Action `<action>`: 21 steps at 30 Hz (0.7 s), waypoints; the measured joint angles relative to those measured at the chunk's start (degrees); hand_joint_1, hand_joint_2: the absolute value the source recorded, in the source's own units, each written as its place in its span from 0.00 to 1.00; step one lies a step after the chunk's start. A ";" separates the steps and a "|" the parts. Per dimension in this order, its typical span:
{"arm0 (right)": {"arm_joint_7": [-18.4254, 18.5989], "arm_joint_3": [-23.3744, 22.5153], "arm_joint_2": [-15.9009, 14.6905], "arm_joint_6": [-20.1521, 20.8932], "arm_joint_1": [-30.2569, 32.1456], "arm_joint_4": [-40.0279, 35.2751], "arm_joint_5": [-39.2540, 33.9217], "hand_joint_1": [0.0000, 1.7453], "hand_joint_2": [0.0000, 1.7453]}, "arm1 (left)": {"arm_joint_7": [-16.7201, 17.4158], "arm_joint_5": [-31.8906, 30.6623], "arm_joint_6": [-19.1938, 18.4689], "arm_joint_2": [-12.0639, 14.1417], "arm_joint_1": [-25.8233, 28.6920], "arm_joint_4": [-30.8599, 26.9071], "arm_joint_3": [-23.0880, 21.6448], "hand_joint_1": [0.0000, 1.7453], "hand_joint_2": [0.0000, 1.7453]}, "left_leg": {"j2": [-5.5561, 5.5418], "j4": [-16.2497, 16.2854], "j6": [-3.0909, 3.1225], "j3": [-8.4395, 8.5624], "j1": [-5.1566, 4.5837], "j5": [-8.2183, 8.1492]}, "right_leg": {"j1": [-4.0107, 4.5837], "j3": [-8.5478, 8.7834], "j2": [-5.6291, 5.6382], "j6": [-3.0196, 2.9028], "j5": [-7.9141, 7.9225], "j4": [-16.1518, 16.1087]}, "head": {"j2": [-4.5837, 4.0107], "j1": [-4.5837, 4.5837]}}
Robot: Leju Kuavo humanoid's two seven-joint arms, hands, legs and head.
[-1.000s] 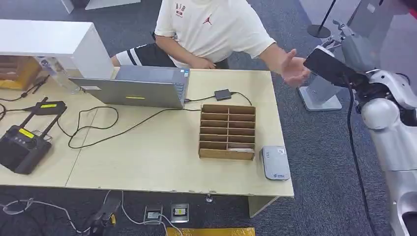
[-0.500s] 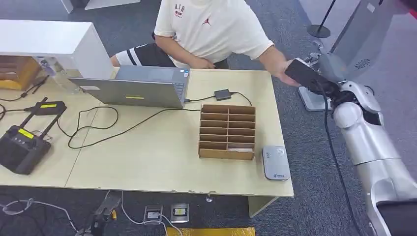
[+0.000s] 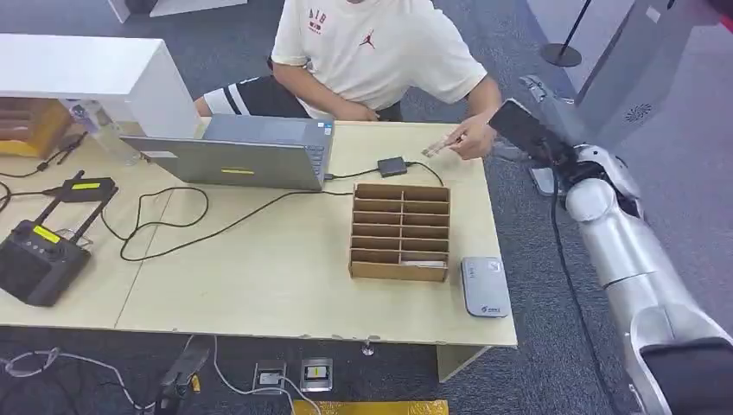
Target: Pass the card to the sensor for recognition and then transmit it.
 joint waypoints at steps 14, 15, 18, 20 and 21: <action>12.13 -4.31 -6.19 14.61 17.18 -27.53 -21.59 0.00 1.00 | -2.47 2.25 1.14 0.90 2.34 -0.39 0.33 0.00 0.00 | 0.04 0.00 -0.01 0.04 0.01 -0.03 | 0.02 -0.01 0.05 0.00 -0.01 -0.09 | 0.00 -0.02; 12.85 -4.31 -6.69 14.70 18.57 -29.73 -21.59 0.00 1.00 | -2.49 2.29 1.33 0.92 2.52 -0.35 0.33 0.00 0.00 | 0.07 0.00 -0.02 0.03 0.01 -0.04 | 0.02 -0.05 0.06 0.00 0.00 -0.08 | 0.00 -0.02; 14.75 -4.29 -8.20 14.46 22.22 -34.20 -20.91 0.00 1.00 | -2.70 2.49 1.89 0.90 2.56 -0.29 0.35 0.00 0.00 | 0.12 0.00 -0.04 0.09 0.03 -0.05 | 0.03 0.00 0.12 0.00 -0.01 -0.10 | 0.00 0.00; 16.68 -4.13 -9.09 13.45 25.26 -38.59 -19.58 0.00 1.00 | -3.37 2.89 2.87 0.83 2.86 -0.26 0.37 0.00 0.00 | 0.11 -0.01 -0.04 0.04 0.04 -0.06 | 0.04 -0.01 0.10 -0.01 -0.01 -0.09 | 0.00 0.00; 17.41 -3.87 -9.35 12.93 26.44 -40.43 -19.08 0.00 1.00 | -3.80 3.24 3.50 0.79 3.10 -0.20 0.41 0.00 0.00 | 0.14 -0.02 -0.08 0.04 0.04 -0.08 | 0.03 -0.04 0.13 -0.01 -0.01 -0.08 | 0.00 -0.04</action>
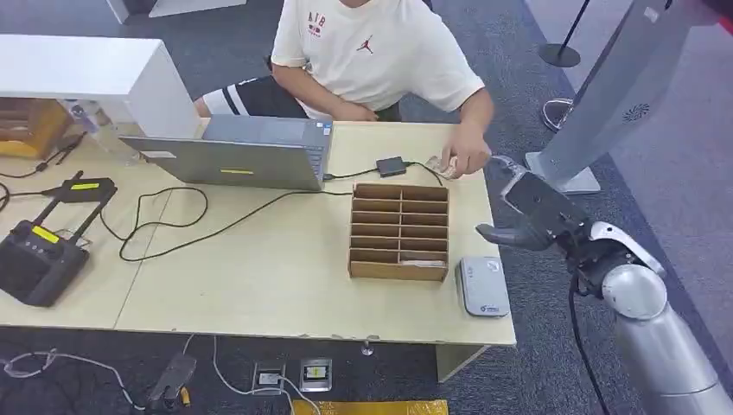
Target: Pass the card to the sensor for recognition and then transmit it.
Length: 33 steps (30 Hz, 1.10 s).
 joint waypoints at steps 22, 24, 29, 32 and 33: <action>-1.99 7.54 -3.78 -14.10 11.67 -8.20 40.70 0.00 1.00 | 1.42 0.46 0.24 -1.62 0.48 1.05 1.46 0.00 0.00 | 0.03 -0.01 -0.06 0.00 0.04 -0.04 | 0.03 -0.01 0.11 -0.04 -0.03 0.01 | 0.00 0.02; -2.49 8.11 -3.76 -14.08 11.63 -7.92 41.90 0.00 1.00 | 1.62 0.35 0.09 -1.62 0.36 1.09 1.46 0.00 0.00 | 0.03 -0.01 -0.06 -0.01 0.04 -0.04 | 0.03 0.00 0.11 -0.04 -0.03 0.01 | 0.00 0.02; -3.84 10.31 -3.30 -13.73 11.05 -5.97 44.54 0.00 1.00 | 2.05 0.00 -0.76 -1.64 -0.30 1.18 1.77 0.00 0.00 | 0.02 -0.01 -0.06 -0.03 0.04 -0.04 | 0.03 0.01 0.11 -0.04 -0.03 0.01 | 0.00 0.04; -4.48 11.28 -2.73 -13.55 10.03 -4.09 45.07 0.00 1.00 | 2.08 -0.17 -1.16 -1.64 -0.46 1.23 1.84 0.00 0.00 | 0.03 -0.01 -0.06 -0.02 0.04 -0.04 | 0.03 0.01 0.11 -0.04 -0.03 0.02 | 0.00 0.02; -4.65 11.43 -2.54 -13.46 9.79 -3.63 45.09 0.00 1.00 | 2.12 -0.28 -1.33 -1.66 -0.53 1.25 1.84 0.00 0.00 | 0.02 -0.01 -0.06 -0.02 0.04 -0.04 | 0.03 0.01 0.09 -0.04 -0.03 0.02 | 0.00 0.04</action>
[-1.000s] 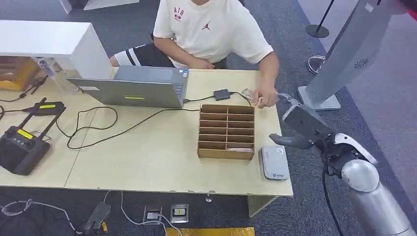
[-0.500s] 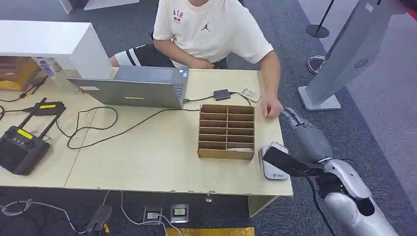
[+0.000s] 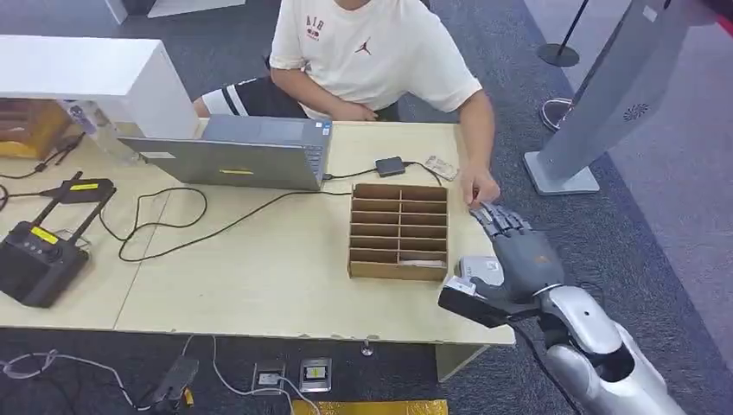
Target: Pass the card to the sensor for recognition and then transmit it.
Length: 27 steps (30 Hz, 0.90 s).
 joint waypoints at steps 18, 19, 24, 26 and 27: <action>-1.77 2.78 4.44 1.92 -2.59 7.15 -6.78 0.00 1.00 | 1.79 -2.19 -2.12 0.04 -1.05 0.00 0.04 0.00 0.00 | 0.00 0.00 0.00 0.01 0.00 0.00 | 0.00 0.00 0.02 0.00 0.00 0.01 | 0.00 -0.02; -1.84 2.86 4.63 1.86 -2.65 7.39 -6.93 0.00 1.00 | 1.79 -2.28 -2.14 0.04 -1.09 0.00 0.04 0.00 0.00 | 0.00 0.00 0.00 0.01 0.00 0.00 | 0.00 0.00 0.02 0.00 0.00 0.01 | 0.00 0.00; -2.21 2.97 5.75 1.38 -2.90 8.68 -7.67 0.00 1.00 | 1.84 -2.69 -2.16 0.04 -1.29 0.00 0.04 0.00 0.00 | 0.00 0.00 0.00 0.01 0.00 0.00 | 0.00 -0.01 0.02 0.00 0.00 0.01 | 0.00 -0.02; -2.23 2.97 5.99 1.16 -2.91 8.96 -7.91 0.00 1.00 | 1.84 -2.74 -2.14 0.04 -1.31 0.00 0.04 0.00 0.00 | 0.00 0.00 0.00 0.00 0.00 0.00 | 0.00 -0.01 0.02 -0.01 0.00 0.01 | 0.00 -0.02; -2.32 2.95 6.14 0.94 -2.92 9.14 -8.20 0.00 1.00 | 1.84 -2.80 -2.14 0.04 -1.31 0.00 0.04 0.00 0.00 | 0.00 0.00 0.00 0.00 0.00 0.00 | 0.00 -0.01 0.02 -0.01 0.00 0.01 | 0.00 -0.02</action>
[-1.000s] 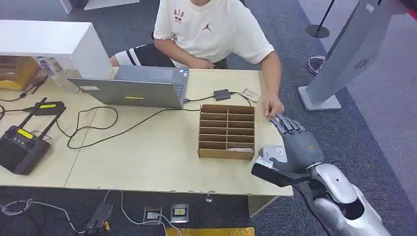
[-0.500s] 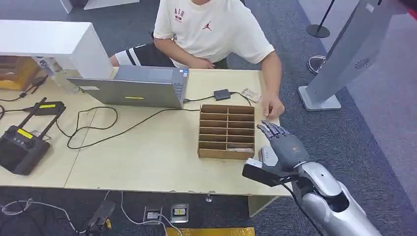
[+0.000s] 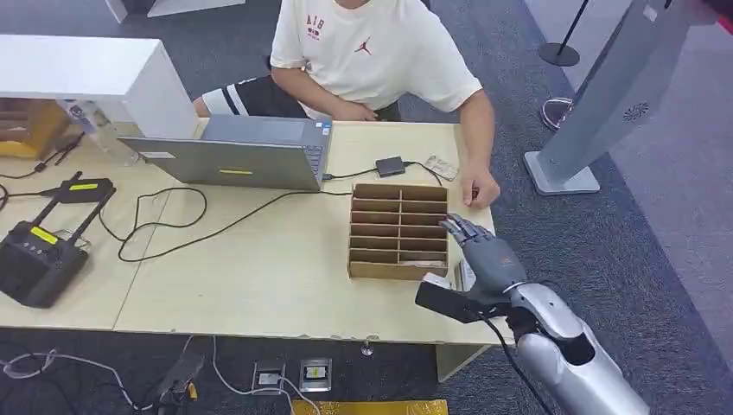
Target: Pass the card to the sensor for recognition and then transmit it.
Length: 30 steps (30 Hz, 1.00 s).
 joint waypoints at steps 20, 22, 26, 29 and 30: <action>-1.92 0.04 2.95 -0.92 -0.33 2.12 -1.90 0.00 1.00 | 0.02 -0.57 0.24 0.00 -0.21 0.00 0.00 0.00 0.00 | 0.00 0.00 0.00 0.01 0.00 0.00 | 0.00 0.00 0.01 0.00 0.00 0.00 | 0.00 0.00; -1.84 0.04 3.15 -0.76 -0.44 2.12 -1.92 0.00 1.00 | 0.02 -0.59 0.26 0.00 -0.24 0.00 0.00 0.00 0.00 | 0.00 0.00 0.00 0.01 0.00 0.00 | 0.00 0.00 0.00 0.00 0.00 0.00 | 0.00 0.02; -1.44 0.04 3.58 -0.59 -0.95 2.12 -1.92 0.00 1.00 | 0.02 -0.74 0.28 0.00 -0.29 0.00 0.00 0.00 0.00 | 0.00 0.00 0.00 0.02 0.00 0.00 | 0.00 0.00 0.01 0.00 0.00 0.00 | 0.00 0.00; -1.46 0.04 3.89 -0.48 -1.34 2.12 -1.90 0.00 1.00 | 0.02 -0.83 0.31 0.00 -0.30 0.00 0.00 0.00 0.00 | 0.00 0.00 0.00 0.02 0.00 0.00 | 0.00 0.01 0.00 0.00 0.00 0.00 | 0.00 0.00; -1.46 0.04 4.06 -0.44 -1.49 2.12 -1.90 0.00 1.00 | 0.02 -0.96 0.31 0.00 -0.30 0.00 0.00 0.00 0.00 | 0.00 0.00 0.00 0.01 0.00 0.00 | 0.00 0.01 0.01 0.00 0.00 0.00 | 0.00 0.00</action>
